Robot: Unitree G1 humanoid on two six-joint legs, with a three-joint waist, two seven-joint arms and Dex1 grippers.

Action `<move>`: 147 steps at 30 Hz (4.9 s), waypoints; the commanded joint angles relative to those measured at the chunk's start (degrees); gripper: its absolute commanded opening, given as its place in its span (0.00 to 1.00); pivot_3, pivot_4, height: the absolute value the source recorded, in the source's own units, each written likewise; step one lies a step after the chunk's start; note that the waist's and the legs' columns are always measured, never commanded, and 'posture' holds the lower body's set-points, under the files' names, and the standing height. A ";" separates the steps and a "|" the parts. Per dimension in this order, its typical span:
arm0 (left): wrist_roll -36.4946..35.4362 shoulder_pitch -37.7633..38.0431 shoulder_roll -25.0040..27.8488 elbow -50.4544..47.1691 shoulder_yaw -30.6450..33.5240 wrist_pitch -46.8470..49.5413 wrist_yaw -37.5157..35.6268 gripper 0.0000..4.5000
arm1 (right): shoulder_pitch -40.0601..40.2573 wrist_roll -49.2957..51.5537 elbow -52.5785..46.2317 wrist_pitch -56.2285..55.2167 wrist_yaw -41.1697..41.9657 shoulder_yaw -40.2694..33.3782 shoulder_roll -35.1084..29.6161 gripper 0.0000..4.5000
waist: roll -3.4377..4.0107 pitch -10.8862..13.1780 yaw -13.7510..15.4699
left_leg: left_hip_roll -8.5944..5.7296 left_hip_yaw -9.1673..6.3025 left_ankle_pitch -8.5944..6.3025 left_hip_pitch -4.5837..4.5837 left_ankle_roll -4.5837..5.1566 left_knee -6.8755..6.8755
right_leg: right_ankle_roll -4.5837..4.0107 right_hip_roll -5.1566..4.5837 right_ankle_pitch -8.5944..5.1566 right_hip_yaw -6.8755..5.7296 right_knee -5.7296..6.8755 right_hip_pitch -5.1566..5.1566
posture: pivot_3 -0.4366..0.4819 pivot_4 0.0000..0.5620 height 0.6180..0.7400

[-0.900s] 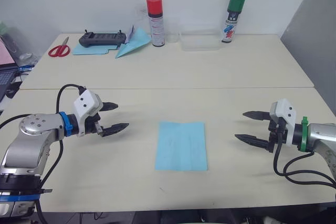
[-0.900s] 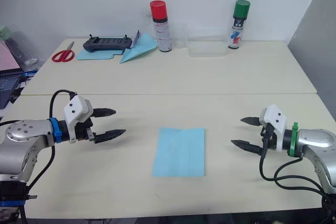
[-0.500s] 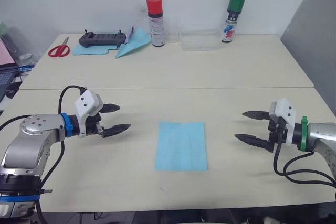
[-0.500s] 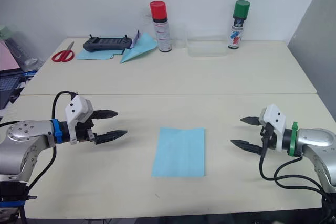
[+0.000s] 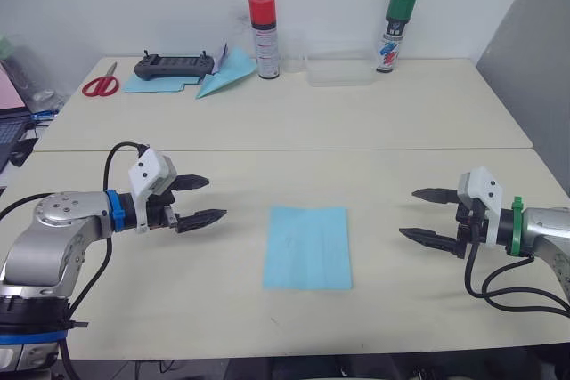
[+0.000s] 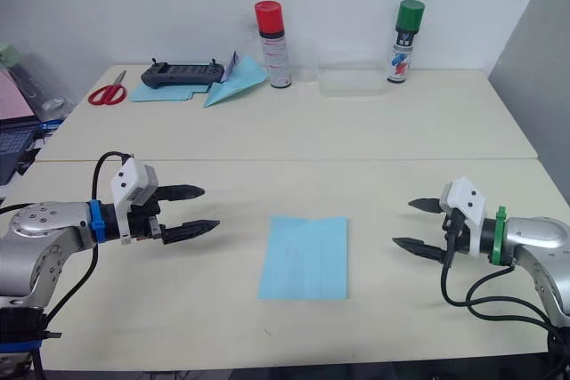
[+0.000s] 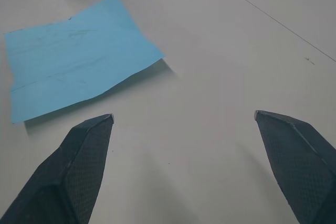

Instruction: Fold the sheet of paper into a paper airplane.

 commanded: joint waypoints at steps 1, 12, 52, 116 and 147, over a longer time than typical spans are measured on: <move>-5.31 -1.71 -0.52 -6.08 1.78 5.10 1.21 0.90 | -0.60 -0.55 -0.05 -1.22 0.79 -0.34 -0.63 1.00 | 0.00 0.00 0.00 | 0.00 0.00 0.00 0.00 0.00 0.00 | 0.00 0.00 0.00 0.00 0.00 0.00 | 0.48 0.27 1.00; -0.91 -0.62 -10.94 -10.86 -10.67 4.56 8.56 0.18 | -3.03 -2.72 0.89 -1.62 -0.93 3.16 3.16 1.00 | 0.01 -0.01 -0.02 | -0.01 0.03 0.00 0.07 0.00 0.05 | -0.01 0.01 0.01 0.05 0.09 0.03 | 0.48 0.27 1.00; 14.46 1.82 -21.88 4.75 -23.56 -1.96 15.37 0.00 | -6.32 -6.59 0.22 1.20 -9.21 15.42 23.26 0.00 | 0.41 -0.34 0.33 | -0.11 0.06 0.03 1.08 0.01 0.13 | -0.22 0.01 -0.11 0.29 0.02 1.09 | 0.48 0.27 1.00; 12.51 7.12 -14.44 -8.24 -19.66 5.93 18.46 0.00 | -20.42 -24.66 31.23 -18.34 -5.41 31.95 34.22 0.00 | 0.15 -0.27 -1.53 | 0.27 0.13 0.03 0.38 0.01 -0.13 | -0.17 0.44 0.10 0.35 0.09 0.05 | 0.48 0.27 1.00; 13.68 6.05 -17.03 -5.65 -23.96 7.59 18.73 0.00 | -12.77 -15.92 11.04 1.44 7.78 35.98 26.88 0.00 | 0.19 -0.83 -1.11 | 0.25 0.11 0.00 0.40 -0.03 -0.19 | -0.17 0.41 0.07 0.32 -0.19 0.18 | 0.48 0.27 1.00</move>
